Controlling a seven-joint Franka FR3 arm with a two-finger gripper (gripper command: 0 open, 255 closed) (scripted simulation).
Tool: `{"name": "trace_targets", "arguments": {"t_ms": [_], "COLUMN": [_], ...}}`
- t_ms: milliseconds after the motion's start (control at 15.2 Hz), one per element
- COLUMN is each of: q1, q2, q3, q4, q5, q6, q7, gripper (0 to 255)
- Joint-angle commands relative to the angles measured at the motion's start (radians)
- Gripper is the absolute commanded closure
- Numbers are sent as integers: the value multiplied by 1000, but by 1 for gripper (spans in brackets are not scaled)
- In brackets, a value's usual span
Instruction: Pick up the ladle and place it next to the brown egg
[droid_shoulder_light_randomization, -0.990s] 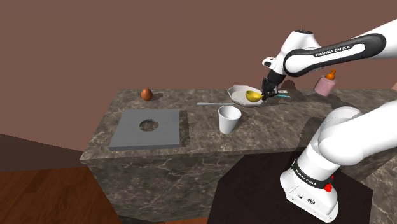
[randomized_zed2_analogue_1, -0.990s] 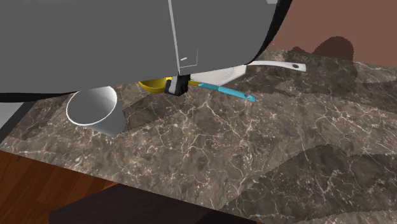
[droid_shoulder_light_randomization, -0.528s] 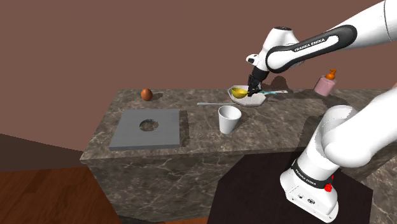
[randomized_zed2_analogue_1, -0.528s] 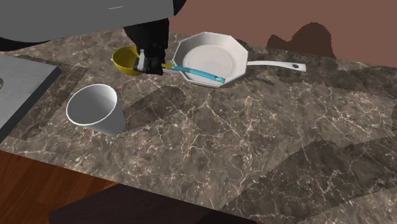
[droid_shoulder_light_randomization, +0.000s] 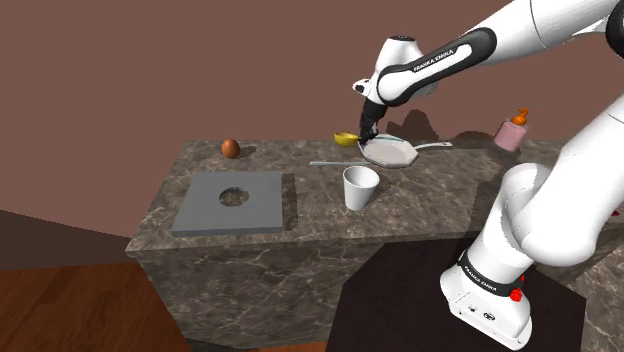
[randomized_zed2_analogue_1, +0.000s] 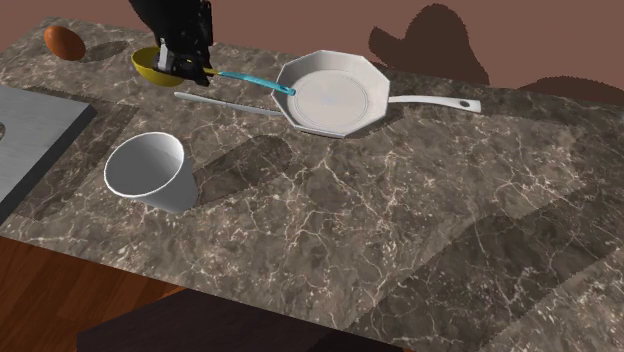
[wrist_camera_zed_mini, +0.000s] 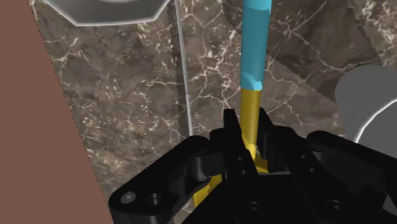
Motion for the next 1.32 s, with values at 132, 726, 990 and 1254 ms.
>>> {"name": "trace_targets", "arguments": {"t_ms": [132,726,990,1254], "q1": [53,71,50,16], "q2": [147,468,614,772], "q3": [8,68,101,132], "q4": [136,508,712,956], "q5": [106,301,356,397], "q6": [-7,-103,-175,-268], "q7": [-13,-31,-18,7], "gripper": [255,255,255,255]}}
